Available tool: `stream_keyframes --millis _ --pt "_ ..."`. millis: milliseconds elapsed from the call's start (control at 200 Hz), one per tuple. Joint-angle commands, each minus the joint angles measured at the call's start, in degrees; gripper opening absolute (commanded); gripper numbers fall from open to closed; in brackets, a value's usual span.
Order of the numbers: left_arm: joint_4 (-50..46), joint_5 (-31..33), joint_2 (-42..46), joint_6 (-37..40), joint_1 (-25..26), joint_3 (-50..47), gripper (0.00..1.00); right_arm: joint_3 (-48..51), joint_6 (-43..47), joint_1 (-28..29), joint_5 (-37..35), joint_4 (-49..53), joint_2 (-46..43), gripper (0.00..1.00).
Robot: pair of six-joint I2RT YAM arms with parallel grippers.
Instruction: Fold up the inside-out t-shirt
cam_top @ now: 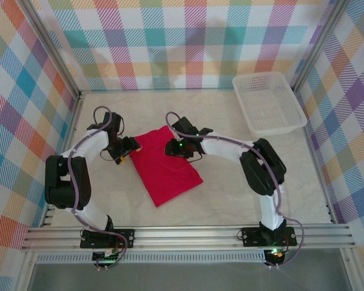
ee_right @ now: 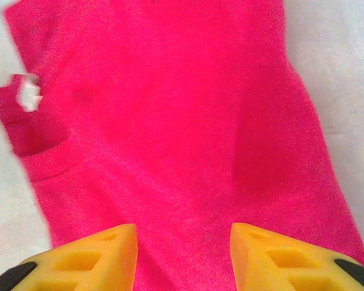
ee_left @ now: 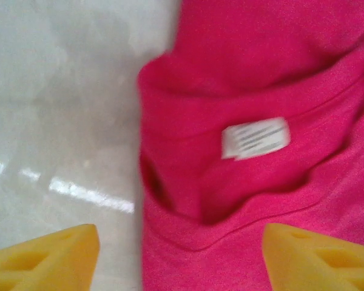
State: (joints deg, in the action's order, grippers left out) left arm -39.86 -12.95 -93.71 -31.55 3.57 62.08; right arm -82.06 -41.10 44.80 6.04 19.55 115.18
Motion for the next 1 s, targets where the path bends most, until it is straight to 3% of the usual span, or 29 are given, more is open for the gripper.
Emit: stream_keyframes --millis 0,180,255,400,540,830,925,995 --pt "3.8 -2.5 3.0 1.6 -1.3 -2.4 0.76 3.5 -1.2 1.0 2.7 2.1 1.4 0.45" --pt "7.8 -6.5 1.7 1.6 -1.9 -3.1 0.76 14.1 -5.7 6.8 1.7 -0.4 -6.3 0.45" --pt "11.2 -8.5 0.2 0.6 -1.9 -3.5 0.76 15.3 -5.1 7.3 -1.2 1.5 -10.4 0.5" --pt "17.1 -12.7 -2.9 -0.4 -1.3 -3.2 0.76 13.8 2.4 3.2 -5.8 2.4 -14.2 0.77" --pt "18.0 -13.7 -5.3 0.7 -0.1 -1.3 0.76 8.4 7.8 -3.0 -3.1 3.3 -8.8 0.82" --pt "20.2 -13.0 -13.1 0.5 2.6 2.6 0.74 -8.1 12.2 -5.3 -1.2 7.9 6.7 0.82" --pt "21.3 -12.9 -16.3 -0.3 3.5 4.1 0.68 -10.6 11.3 -5.4 -0.4 6.9 10.3 0.76" --pt "22.3 -13.5 -17.8 -0.9 3.8 4.8 0.6 -11.5 10.4 -5.5 0.5 5.4 12.2 0.65"
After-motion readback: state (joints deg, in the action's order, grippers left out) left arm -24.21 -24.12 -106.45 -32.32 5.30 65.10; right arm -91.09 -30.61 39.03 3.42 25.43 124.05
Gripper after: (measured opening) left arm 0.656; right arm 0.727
